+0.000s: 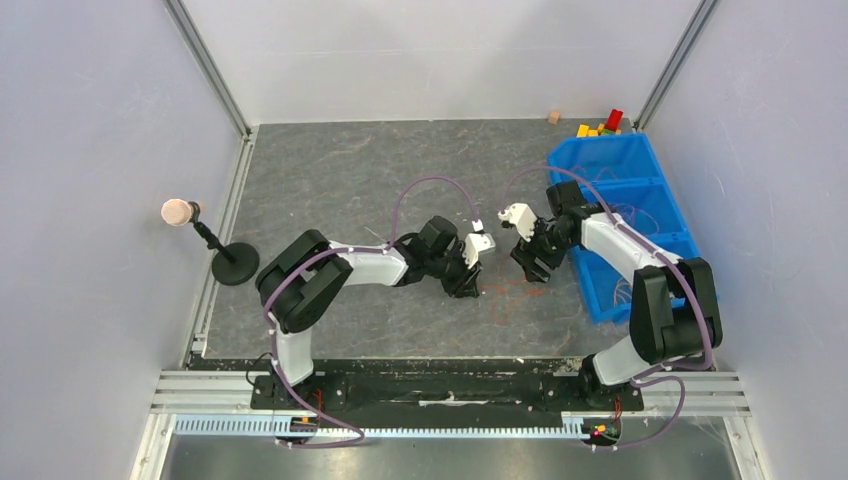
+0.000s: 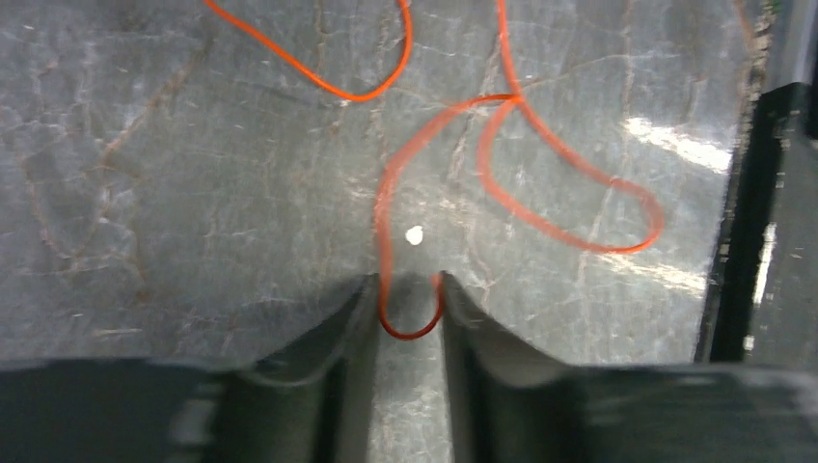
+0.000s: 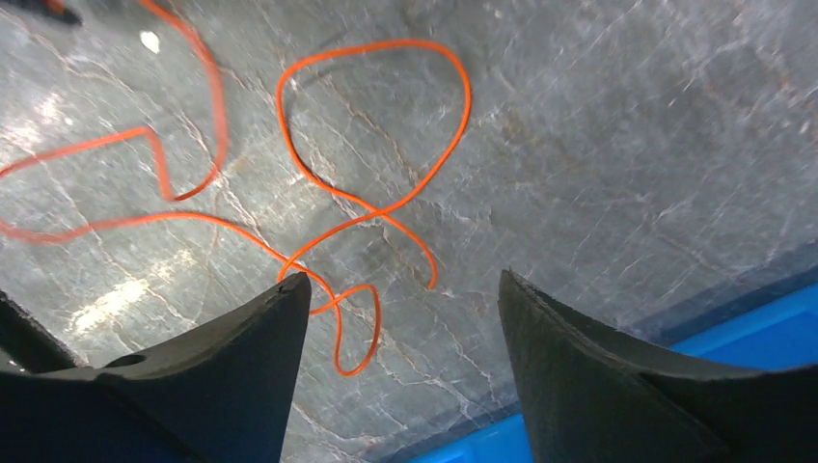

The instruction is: Untangle the cables

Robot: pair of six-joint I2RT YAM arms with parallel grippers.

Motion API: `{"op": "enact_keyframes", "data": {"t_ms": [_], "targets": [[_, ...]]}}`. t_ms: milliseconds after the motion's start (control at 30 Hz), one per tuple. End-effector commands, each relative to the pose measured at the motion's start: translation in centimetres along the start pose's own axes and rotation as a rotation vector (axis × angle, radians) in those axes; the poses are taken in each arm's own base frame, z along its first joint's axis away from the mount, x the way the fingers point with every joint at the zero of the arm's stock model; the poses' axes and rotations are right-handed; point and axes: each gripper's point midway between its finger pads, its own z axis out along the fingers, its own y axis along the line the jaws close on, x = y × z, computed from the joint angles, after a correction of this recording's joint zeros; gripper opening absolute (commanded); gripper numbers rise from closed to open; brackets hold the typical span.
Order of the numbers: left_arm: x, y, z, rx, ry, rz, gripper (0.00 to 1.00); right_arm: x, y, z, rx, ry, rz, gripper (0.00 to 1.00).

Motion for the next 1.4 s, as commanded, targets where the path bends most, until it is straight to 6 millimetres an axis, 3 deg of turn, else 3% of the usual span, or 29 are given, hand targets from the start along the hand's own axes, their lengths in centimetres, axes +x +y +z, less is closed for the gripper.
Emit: {"op": "enact_keyframes", "data": {"t_ms": [0,67,100,167,300,500,633,733,900,1033,1167,1200,1267,1367], "targets": [[-0.6,2.1,0.4,-0.093,-0.005,0.009,0.23,2.5,-0.5,0.8,0.047,0.083,0.004,0.7],[-0.3,2.2,0.2,-0.105,0.017,0.006,0.06,4.0,-0.8,1.1,0.065,0.136,-0.016,0.65],[-0.3,2.4,-0.1,-0.116,0.022,0.002,0.03,4.5,-0.9,1.1,0.072,0.156,-0.023,0.63],[-0.7,2.7,-1.0,-0.135,0.005,-0.01,0.02,5.0,-1.2,0.9,0.087,0.17,-0.016,0.56],[-0.6,2.9,-3.0,-0.135,-0.024,-0.008,0.02,4.2,-1.9,0.4,0.102,0.134,0.01,0.41],[-1.2,3.4,-8.1,-0.192,-0.097,0.055,0.02,1.8,-2.2,-0.4,0.098,0.05,0.039,0.04],[-1.8,5.7,-12.7,-0.271,-0.141,-0.003,0.02,0.3,-4.0,-2.0,0.188,-0.027,0.084,0.0],[-2.0,7.6,-16.6,-0.349,-0.166,-0.038,0.02,-1.9,-7.0,-4.7,0.304,-0.156,0.147,0.0],[-1.0,9.6,-21.4,-0.451,-0.172,-0.064,0.02,-7.8,-11.5,-11.9,0.434,-0.469,0.258,0.0],[-0.9,9.5,-22.5,-0.451,-0.178,-0.067,0.02,-14.0,-12.0,-17.5,0.4,-0.714,0.25,0.0],[-4.7,8.4,-22.5,-0.356,-0.268,-0.095,0.02,-18.4,-12.4,-21.8,0.366,-0.854,0.242,0.0],[-6.0,7.9,-22.5,-0.322,-0.285,-0.102,0.13,-19.2,-12.8,-22.6,0.369,-0.876,0.249,0.0],[-7.7,7.6,-22.4,-0.27,-0.293,-0.142,0.47,-20.7,-13.5,-24.5,0.382,-0.92,0.241,0.0],[-9.5,7.7,-22.8,-0.255,-0.316,-0.167,0.61,-21.9,-15.2,-26.3,0.431,-0.951,0.26,0.0]]}}
